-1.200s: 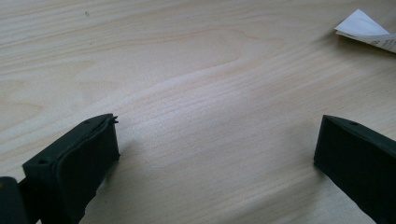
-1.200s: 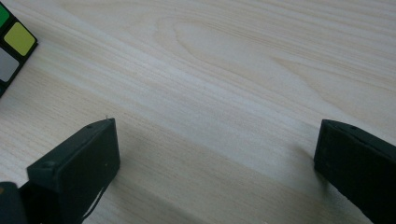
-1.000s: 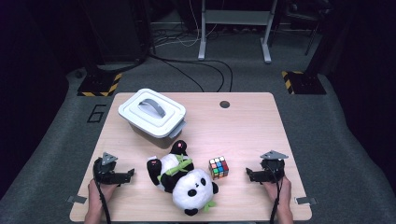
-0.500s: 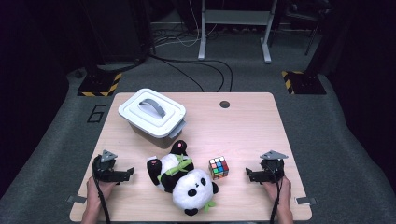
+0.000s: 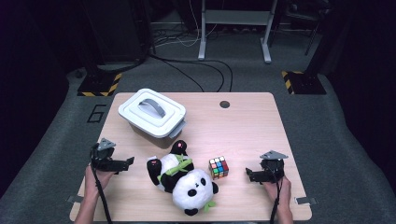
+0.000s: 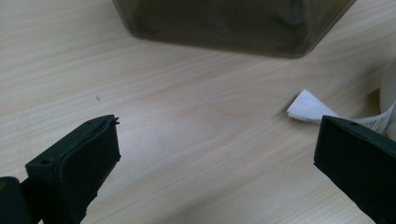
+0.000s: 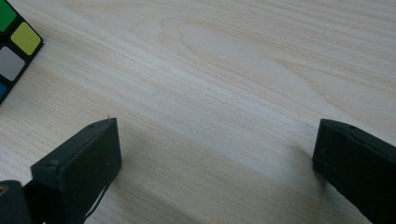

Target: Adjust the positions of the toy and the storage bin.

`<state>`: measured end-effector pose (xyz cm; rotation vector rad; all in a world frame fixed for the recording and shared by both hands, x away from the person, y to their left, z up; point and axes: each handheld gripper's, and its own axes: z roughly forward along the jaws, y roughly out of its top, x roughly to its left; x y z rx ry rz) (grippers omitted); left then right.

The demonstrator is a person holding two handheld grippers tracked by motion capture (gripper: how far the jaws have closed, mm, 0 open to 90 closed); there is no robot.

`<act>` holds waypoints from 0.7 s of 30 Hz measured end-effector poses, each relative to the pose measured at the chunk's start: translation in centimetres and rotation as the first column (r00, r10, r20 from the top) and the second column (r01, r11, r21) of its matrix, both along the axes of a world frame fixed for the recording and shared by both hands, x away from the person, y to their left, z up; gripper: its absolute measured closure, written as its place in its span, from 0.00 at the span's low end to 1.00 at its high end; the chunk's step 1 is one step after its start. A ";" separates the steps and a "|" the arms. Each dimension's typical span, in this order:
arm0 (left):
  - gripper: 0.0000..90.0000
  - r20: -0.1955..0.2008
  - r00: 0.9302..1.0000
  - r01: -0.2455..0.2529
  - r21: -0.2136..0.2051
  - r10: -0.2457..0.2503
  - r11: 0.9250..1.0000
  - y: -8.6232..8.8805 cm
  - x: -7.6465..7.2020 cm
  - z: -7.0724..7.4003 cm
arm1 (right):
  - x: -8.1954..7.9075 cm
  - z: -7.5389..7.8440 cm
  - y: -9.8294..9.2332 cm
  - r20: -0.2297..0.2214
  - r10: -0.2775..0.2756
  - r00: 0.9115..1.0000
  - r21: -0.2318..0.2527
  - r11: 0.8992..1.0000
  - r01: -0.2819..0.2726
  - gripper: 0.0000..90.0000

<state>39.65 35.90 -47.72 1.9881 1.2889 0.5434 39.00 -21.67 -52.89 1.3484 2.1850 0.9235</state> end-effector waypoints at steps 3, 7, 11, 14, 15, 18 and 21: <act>0.00 -0.004 1.000 0.014 -0.004 -0.014 1.000 -0.1 0.4 0.8 | 0.0 0.0 0.0 0.000 0.000 1.000 0.000 1.000 0.000 0.01; 0.00 -0.001 1.000 0.030 0.004 -0.030 1.000 -0.2 1.1 1.8 | 0.0 0.0 0.0 0.000 0.000 1.000 0.000 1.000 0.000 0.01; 0.00 -0.001 0.999 0.037 -0.004 -0.037 0.999 -0.2 1.6 2.7 | 0.0 0.0 0.0 0.000 0.000 1.000 0.000 1.000 0.000 0.01; 0.00 0.012 0.999 0.047 -0.006 -0.047 0.999 -0.2 2.0 3.4 | 0.0 0.0 0.0 0.000 0.000 1.000 0.000 1.000 0.000 0.01; 0.00 0.014 0.999 0.046 -0.006 -0.046 0.999 -0.2 2.1 3.7 | 0.0 0.0 0.0 0.000 0.000 1.000 0.000 1.000 0.000 0.01; 0.00 0.026 0.998 0.053 -0.002 -0.053 0.999 -0.2 2.5 4.4 | 0.0 0.0 0.0 0.000 0.000 1.000 0.000 1.000 0.000 0.01; 0.00 0.035 0.998 0.059 -0.007 -0.058 0.998 -0.3 3.0 5.2 | 0.0 0.0 0.0 0.000 0.000 1.000 0.000 1.000 0.000 0.01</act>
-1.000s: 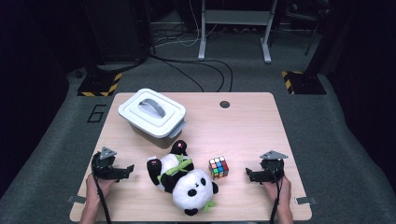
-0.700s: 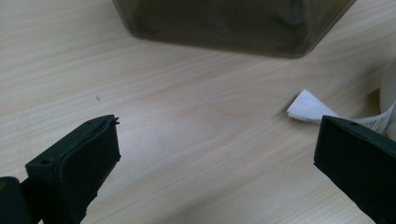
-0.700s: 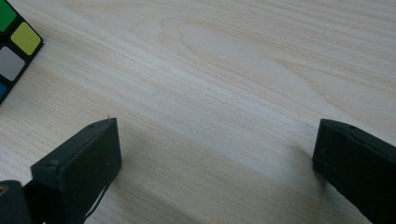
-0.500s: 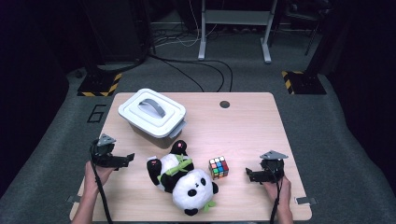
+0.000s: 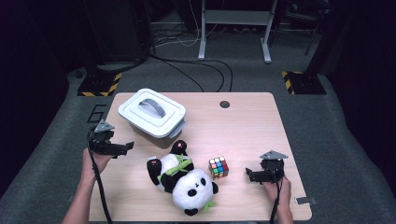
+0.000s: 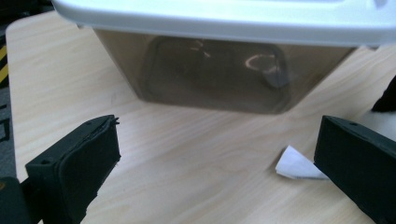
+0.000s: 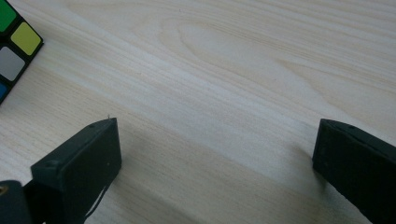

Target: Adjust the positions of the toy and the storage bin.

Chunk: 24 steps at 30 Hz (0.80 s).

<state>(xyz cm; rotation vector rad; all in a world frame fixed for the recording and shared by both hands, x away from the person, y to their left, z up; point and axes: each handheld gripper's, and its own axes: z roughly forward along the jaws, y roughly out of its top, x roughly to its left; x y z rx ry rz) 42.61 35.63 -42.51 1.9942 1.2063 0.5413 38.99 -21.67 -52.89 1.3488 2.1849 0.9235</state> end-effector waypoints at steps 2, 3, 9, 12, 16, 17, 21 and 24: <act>0.00 0.008 1.000 0.003 0.003 -0.003 1.000 0.0 0.4 0.6 | 0.0 0.0 0.0 0.001 0.000 1.000 0.000 1.000 0.000 0.01; 0.00 0.009 1.000 0.008 0.004 -0.008 1.000 0.0 0.6 0.9 | 0.0 0.0 0.0 0.000 0.000 1.000 0.000 1.000 0.000 0.01; 0.00 0.021 0.999 0.024 0.014 -0.024 1.000 -0.4 1.8 2.4 | 0.0 0.0 0.0 0.000 0.000 1.000 0.000 1.000 0.000 0.01; 0.00 0.028 0.999 0.032 0.020 -0.032 0.999 -0.6 2.4 2.9 | 0.0 0.0 0.0 0.000 0.002 1.000 0.001 1.000 -0.002 0.01; 0.00 0.036 0.999 0.035 0.019 -0.035 0.999 -0.9 3.3 3.6 | 0.0 0.0 0.0 -0.001 0.002 1.000 0.001 1.000 -0.002 0.01; 0.00 0.037 0.999 0.039 0.020 -0.040 0.999 -0.9 3.5 3.8 | 0.0 0.0 0.0 -0.001 0.002 1.000 0.001 1.000 -0.002 0.01; 0.00 0.037 0.998 0.045 0.016 -0.046 0.999 -1.0 4.6 4.3 | 0.0 0.0 0.0 -0.001 0.002 1.000 0.001 1.000 -0.002 0.01; 0.00 0.039 0.998 0.048 0.027 -0.049 0.999 -1.3 5.5 4.5 | 0.0 0.0 0.0 0.000 0.003 1.000 0.001 1.000 -0.003 0.01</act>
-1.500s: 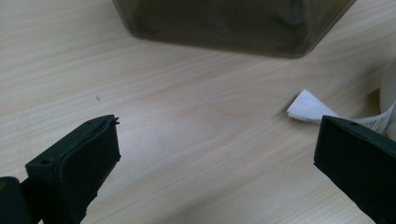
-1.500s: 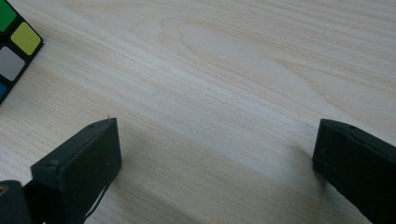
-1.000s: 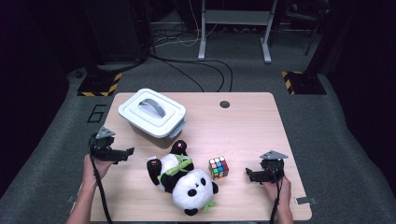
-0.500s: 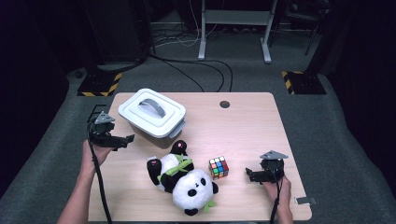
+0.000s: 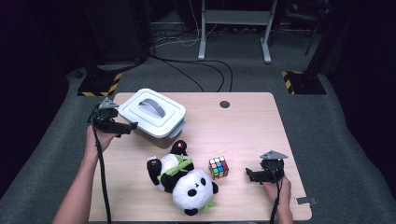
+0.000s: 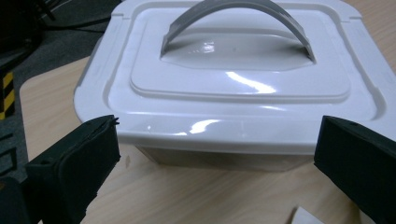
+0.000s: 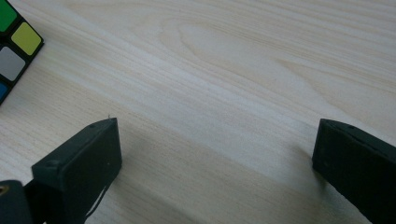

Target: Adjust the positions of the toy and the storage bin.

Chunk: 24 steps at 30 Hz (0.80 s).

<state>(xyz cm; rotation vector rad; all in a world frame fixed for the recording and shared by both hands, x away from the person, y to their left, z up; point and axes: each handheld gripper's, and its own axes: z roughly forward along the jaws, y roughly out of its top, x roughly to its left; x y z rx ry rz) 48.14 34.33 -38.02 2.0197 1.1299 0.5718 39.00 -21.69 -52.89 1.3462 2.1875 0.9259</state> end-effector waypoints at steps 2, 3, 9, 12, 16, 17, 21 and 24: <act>0.00 -0.008 1.000 0.006 0.000 -0.006 1.000 -0.2 0.6 0.1 | 0.0 0.0 0.0 0.000 0.000 1.000 0.000 1.000 0.000 0.01; 0.00 -0.011 1.000 0.008 0.007 -0.008 1.000 -0.2 0.9 0.1 | 0.0 0.0 0.0 0.000 0.000 1.000 0.000 1.000 0.000 0.01; 0.00 -0.022 1.000 0.015 0.028 -0.014 1.000 -0.6 2.4 -0.1 | 0.0 0.0 0.0 0.000 -0.001 1.000 0.000 1.000 0.001 0.01; 0.00 -0.029 0.999 0.017 0.022 -0.016 1.000 -0.7 3.1 -0.2 | 0.0 0.0 0.0 0.000 -0.001 1.000 0.000 1.000 0.001 0.01; 0.00 -0.026 0.999 0.019 0.036 -0.018 0.999 -0.9 3.8 -0.5 | 0.0 0.0 0.0 0.001 0.000 1.000 0.000 1.000 0.000 0.01; 0.00 -0.037 0.999 0.027 0.051 -0.025 0.998 -1.1 4.1 -0.7 | 0.0 0.0 0.0 0.001 0.001 1.000 0.000 1.000 -0.001 0.01; 0.00 -0.038 0.999 0.020 0.050 -0.018 0.999 -1.3 4.5 -1.1 | 0.0 0.0 0.0 0.001 0.001 1.000 0.000 1.000 -0.001 0.01; 0.00 -0.045 0.999 0.028 0.062 -0.025 0.998 -1.4 4.9 -1.4 | 0.0 0.0 0.0 0.001 0.000 1.000 0.001 1.000 0.000 0.01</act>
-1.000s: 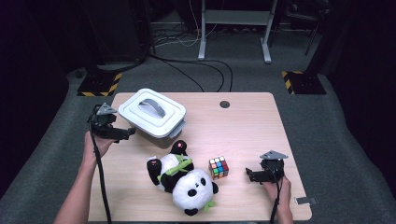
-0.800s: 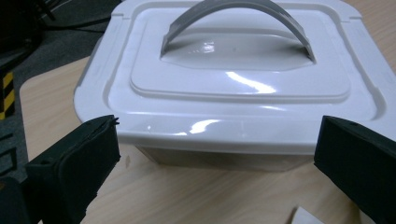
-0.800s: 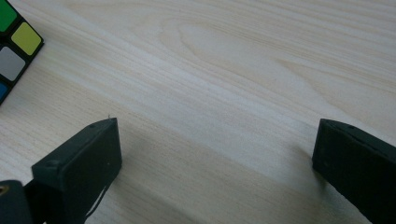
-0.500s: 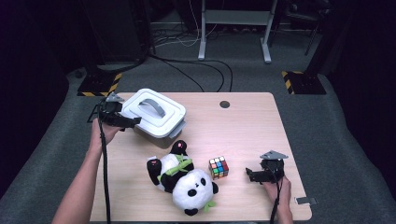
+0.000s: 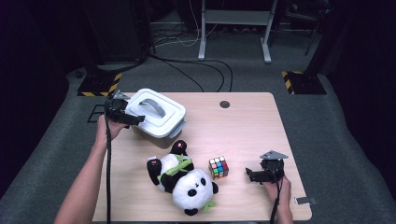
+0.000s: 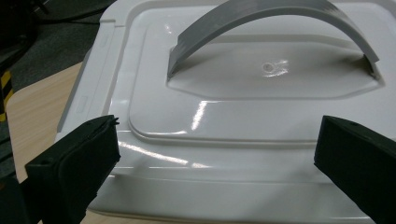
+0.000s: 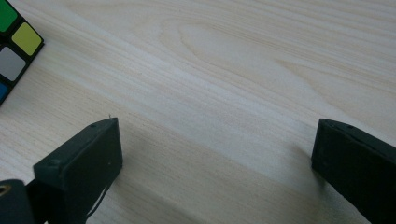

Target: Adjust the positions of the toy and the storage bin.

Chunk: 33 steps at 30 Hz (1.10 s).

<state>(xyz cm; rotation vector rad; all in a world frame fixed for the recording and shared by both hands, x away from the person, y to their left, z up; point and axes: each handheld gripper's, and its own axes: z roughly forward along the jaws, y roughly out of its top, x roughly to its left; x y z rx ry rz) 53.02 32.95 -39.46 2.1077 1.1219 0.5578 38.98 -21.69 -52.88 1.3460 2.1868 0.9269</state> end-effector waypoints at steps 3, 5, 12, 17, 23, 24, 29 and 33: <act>0.00 -0.006 1.000 -0.004 0.001 0.004 1.000 -0.1 0.2 -0.3 | 0.0 0.0 0.0 0.001 0.001 1.000 -0.001 1.000 -0.001 0.01; 0.00 -0.015 1.000 0.008 0.001 -0.008 1.000 -0.1 0.5 -0.6 | 0.0 0.0 0.0 0.001 0.001 1.000 0.000 1.000 -0.001 0.01; 0.00 -0.024 0.999 0.020 -0.039 -0.021 0.999 -0.2 0.7 -0.9 | 0.0 0.0 0.0 0.001 0.001 1.000 0.000 1.000 -0.001 0.02; 0.00 -0.027 0.999 0.036 -0.037 -0.037 0.999 -0.7 0.7 -0.9 | 0.0 0.0 0.0 0.001 0.001 1.000 0.000 1.000 -0.001 0.02; 0.00 -0.021 0.999 0.035 -0.046 -0.037 0.998 -1.8 0.7 -0.9 | 0.0 0.0 0.0 0.001 0.001 1.000 0.000 1.000 -0.001 0.02; 0.00 -0.021 0.999 0.041 -0.040 -0.042 0.998 -2.0 0.7 -0.9 | 0.0 0.0 0.0 0.001 0.001 1.000 0.000 1.000 -0.001 0.02; 0.00 -0.035 0.999 0.040 -0.038 -0.041 0.998 -3.3 0.6 -0.8 | 0.0 0.0 0.0 0.001 0.001 1.000 0.000 1.000 -0.001 0.02; 0.00 -0.034 0.998 0.054 -0.037 -0.056 0.998 -4.2 0.4 -0.8 | 0.0 0.0 0.0 0.001 0.000 1.000 0.000 1.000 0.000 0.02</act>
